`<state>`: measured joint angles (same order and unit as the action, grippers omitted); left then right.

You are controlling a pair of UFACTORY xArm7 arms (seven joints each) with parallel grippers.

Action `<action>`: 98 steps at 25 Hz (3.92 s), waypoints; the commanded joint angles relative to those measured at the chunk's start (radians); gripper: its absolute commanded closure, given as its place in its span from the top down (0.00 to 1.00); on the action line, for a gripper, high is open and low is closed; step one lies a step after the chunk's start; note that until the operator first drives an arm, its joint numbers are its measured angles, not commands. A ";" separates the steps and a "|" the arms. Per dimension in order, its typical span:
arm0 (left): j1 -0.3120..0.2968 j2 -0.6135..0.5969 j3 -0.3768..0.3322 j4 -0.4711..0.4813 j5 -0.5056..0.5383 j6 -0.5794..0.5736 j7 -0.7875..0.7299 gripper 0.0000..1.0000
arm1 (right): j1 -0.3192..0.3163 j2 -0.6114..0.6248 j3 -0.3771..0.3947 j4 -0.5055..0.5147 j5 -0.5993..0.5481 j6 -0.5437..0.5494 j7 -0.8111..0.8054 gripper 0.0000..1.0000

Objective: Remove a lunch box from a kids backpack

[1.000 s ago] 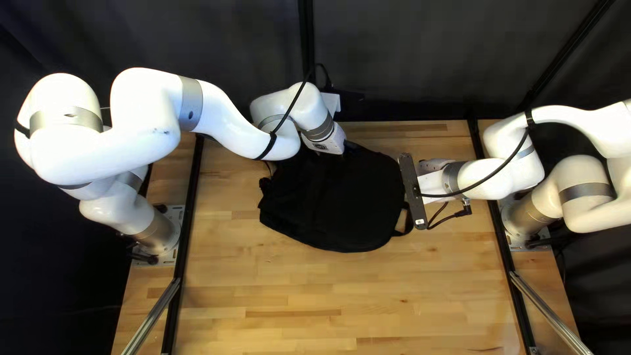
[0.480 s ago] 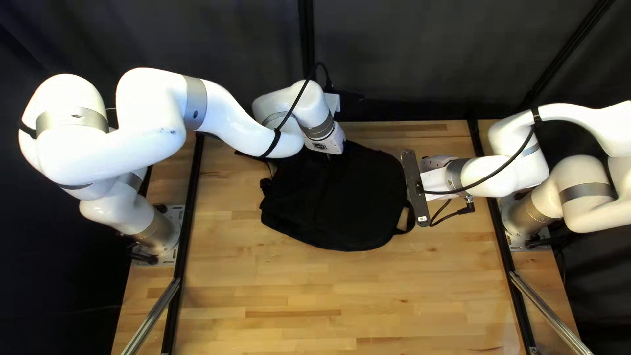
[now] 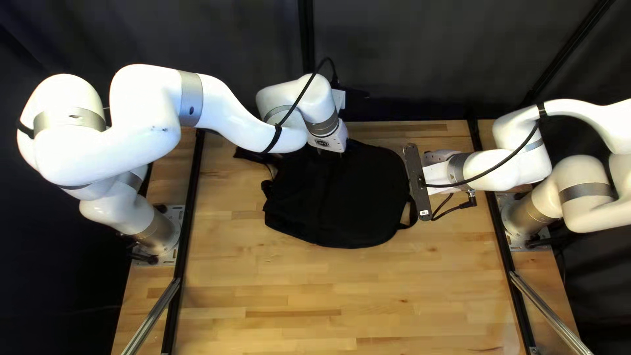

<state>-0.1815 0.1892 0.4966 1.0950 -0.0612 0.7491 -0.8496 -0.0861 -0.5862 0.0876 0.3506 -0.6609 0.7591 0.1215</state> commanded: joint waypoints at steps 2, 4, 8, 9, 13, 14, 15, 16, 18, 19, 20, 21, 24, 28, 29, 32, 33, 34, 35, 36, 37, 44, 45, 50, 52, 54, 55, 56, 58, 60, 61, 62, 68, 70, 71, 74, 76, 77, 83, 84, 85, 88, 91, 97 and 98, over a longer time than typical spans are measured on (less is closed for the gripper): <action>0.026 0.032 -0.004 -0.001 -0.043 -0.011 0.042 1.00 | 0.005 -0.010 0.003 -0.001 0.003 0.007 -0.002 0.00; 0.030 0.035 -0.004 -0.005 -0.049 -0.017 0.046 1.00 | 0.006 -0.010 0.005 -0.003 0.002 0.006 -0.001 0.00; 0.038 0.039 -0.004 -0.026 -0.065 -0.038 0.056 1.00 | 0.005 -0.005 0.007 -0.003 -0.001 -0.001 0.005 0.00; 0.039 0.039 -0.005 -0.034 -0.069 -0.048 0.058 0.82 | 0.005 -0.004 0.008 -0.002 -0.001 -0.001 0.006 0.00; 0.046 0.043 -0.011 -0.052 -0.090 -0.075 0.076 0.00 | 0.004 0.004 0.011 0.001 -0.001 -0.004 0.014 0.00; 0.047 0.042 -0.012 -0.053 -0.092 -0.077 0.078 0.00 | 0.004 0.004 0.011 0.001 -0.001 -0.005 0.014 0.00; 0.048 0.041 -0.012 -0.055 -0.094 -0.078 0.081 0.00 | 0.004 0.005 0.011 0.001 -0.001 -0.004 0.015 0.00; 0.048 0.041 -0.012 -0.056 -0.095 -0.078 0.082 0.00 | 0.004 0.004 0.011 0.001 0.000 -0.004 0.014 0.00; 0.050 0.043 -0.013 -0.055 -0.100 -0.083 0.086 0.00 | 0.004 0.000 0.011 0.000 0.000 -0.001 0.014 0.00; 0.051 0.044 -0.013 -0.053 -0.101 -0.084 0.086 0.00 | 0.004 -0.001 0.011 0.000 0.000 0.000 0.014 0.00; 0.051 0.046 -0.013 -0.051 -0.100 -0.086 0.084 0.00 | 0.004 -0.004 0.010 -0.001 0.000 0.001 0.012 0.00; 0.051 0.047 -0.012 -0.051 -0.100 -0.087 0.084 0.00 | 0.004 -0.005 0.010 -0.001 0.000 0.001 0.011 0.00; 0.051 0.042 -0.007 -0.054 -0.095 -0.097 0.075 0.00 | 0.005 -0.002 0.010 -0.002 -0.001 -0.001 0.011 0.00; 0.048 0.032 0.000 -0.073 -0.090 -0.132 0.059 0.00 | 0.013 0.027 0.038 0.000 -0.002 -0.015 0.049 0.00; 0.047 0.030 0.000 -0.077 -0.089 -0.138 0.054 0.00 | 0.016 0.030 0.046 -0.002 -0.002 -0.017 0.061 0.00; 0.045 0.028 0.002 -0.084 -0.088 -0.151 0.044 0.00 | 0.032 0.045 0.081 -0.008 0.007 -0.026 0.117 0.00; 0.044 0.028 0.002 -0.086 -0.088 -0.154 0.042 0.00 | 0.038 0.054 0.096 -0.008 0.012 -0.028 0.138 0.00; 0.044 0.028 0.003 -0.086 -0.087 -0.156 0.040 0.00 | 0.043 0.059 0.105 -0.006 0.015 -0.028 0.150 0.00; 0.044 0.028 0.003 -0.087 -0.087 -0.157 0.039 0.00 | 0.051 0.072 0.123 -0.002 0.019 -0.031 0.175 0.00; 0.043 0.028 0.003 -0.086 -0.087 -0.157 0.038 0.00 | 0.059 0.093 0.144 0.012 0.022 -0.029 0.200 0.00; 0.042 0.029 0.004 -0.085 -0.085 -0.158 0.035 0.00 | 0.064 0.115 0.163 0.027 0.021 -0.031 0.221 0.00; 0.037 0.026 0.005 -0.086 -0.079 -0.160 0.022 0.00 | 0.047 0.308 0.233 0.132 -0.069 -0.096 0.340 0.00; 0.036 0.025 0.006 -0.088 -0.077 -0.160 0.020 0.00 | 0.045 0.339 0.239 0.155 -0.087 -0.104 0.352 0.00; 0.033 0.023 0.007 -0.096 -0.072 -0.167 0.012 0.00 | 0.035 0.408 0.239 0.209 -0.131 -0.126 0.353 0.00; 0.032 0.022 0.007 -0.100 -0.072 -0.172 0.011 0.00 | 0.034 0.425 0.240 0.231 -0.138 -0.125 0.347 0.00; 0.032 0.022 0.007 -0.102 -0.072 -0.175 0.010 0.00 | 0.035 0.436 0.244 0.249 -0.141 -0.121 0.343 0.00; 0.032 0.022 0.007 -0.103 -0.072 -0.176 0.010 0.00 | 0.037 0.449 0.248 0.265 -0.147 -0.117 0.343 0.00; 0.032 0.022 0.008 -0.103 -0.072 -0.177 0.009 0.00 | 0.037 0.457 0.250 0.274 -0.151 -0.117 0.344 0.00; 0.031 0.021 0.008 -0.104 -0.072 -0.179 0.008 0.00 | 0.037 0.472 0.252 0.288 -0.161 -0.118 0.346 0.00; 0.030 0.022 0.008 -0.106 -0.071 -0.183 0.005 0.00 | 0.039 0.502 0.258 0.312 -0.177 -0.117 0.361 0.00; 0.031 0.023 0.008 -0.106 -0.072 -0.183 0.006 0.00 | 0.041 0.520 0.262 0.327 -0.187 -0.116 0.370 0.00; 0.031 0.023 0.008 -0.108 -0.072 -0.186 0.006 0.00 | 0.044 0.537 0.266 0.340 -0.197 -0.116 0.381 0.00; 0.031 0.024 0.008 -0.107 -0.072 -0.189 0.004 0.00 | 0.061 0.586 0.283 0.380 -0.223 -0.116 0.408 0.00; 0.030 0.025 0.008 -0.105 -0.071 -0.188 0.002 0.00 | 0.065 0.591 0.287 0.385 -0.226 -0.115 0.410 0.00; 0.030 0.025 0.008 -0.104 -0.071 -0.188 0.002 0.00 | 0.066 0.594 0.288 0.389 -0.228 -0.115 0.411 0.00; 0.029 0.026 0.008 -0.104 -0.070 -0.189 0.000 0.00 | 0.070 0.611 0.291 0.406 -0.236 -0.114 0.412 0.00; 0.028 0.026 0.010 -0.106 -0.067 -0.191 -0.003 0.00 | 0.073 0.630 0.293 0.427 -0.245 -0.111 0.411 0.00; 0.028 0.025 0.010 -0.107 -0.066 -0.193 -0.004 0.00 | 0.073 0.636 0.293 0.432 -0.249 -0.111 0.411 0.00; 0.028 0.021 0.012 -0.116 -0.063 -0.204 -0.003 0.00 | 0.078 0.701 0.288 0.488 -0.297 -0.112 0.424 0.00; 0.028 0.021 0.012 -0.118 -0.063 -0.206 -0.003 0.00 | 0.078 0.707 0.287 0.493 -0.302 -0.113 0.425 0.00; 0.029 0.017 0.013 -0.128 -0.062 -0.215 -0.001 0.00 | 0.079 0.725 0.285 0.507 -0.314 -0.115 0.430 0.00; 0.028 0.010 0.015 -0.147 -0.061 -0.233 0.000 0.00 | 0.083 0.748 0.283 0.526 -0.334 -0.118 0.437 0.00; 0.028 0.008 0.015 -0.155 -0.062 -0.243 0.000 0.00 | 0.084 0.761 0.281 0.537 -0.348 -0.123 0.440 0.00; 0.031 0.001 0.016 -0.173 -0.064 -0.263 0.005 0.00 | 0.086 0.797 0.272 0.564 -0.397 -0.143 0.454 0.00; 0.030 0.001 0.016 -0.173 -0.064 -0.263 0.004 0.00 | 0.086 0.799 0.270 0.566 -0.403 -0.146 0.456 0.00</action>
<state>-0.1509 0.1914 0.5123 0.9245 -0.1255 0.4885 -0.8450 0.0004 0.2052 0.3616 0.9105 -1.0501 0.6207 0.5737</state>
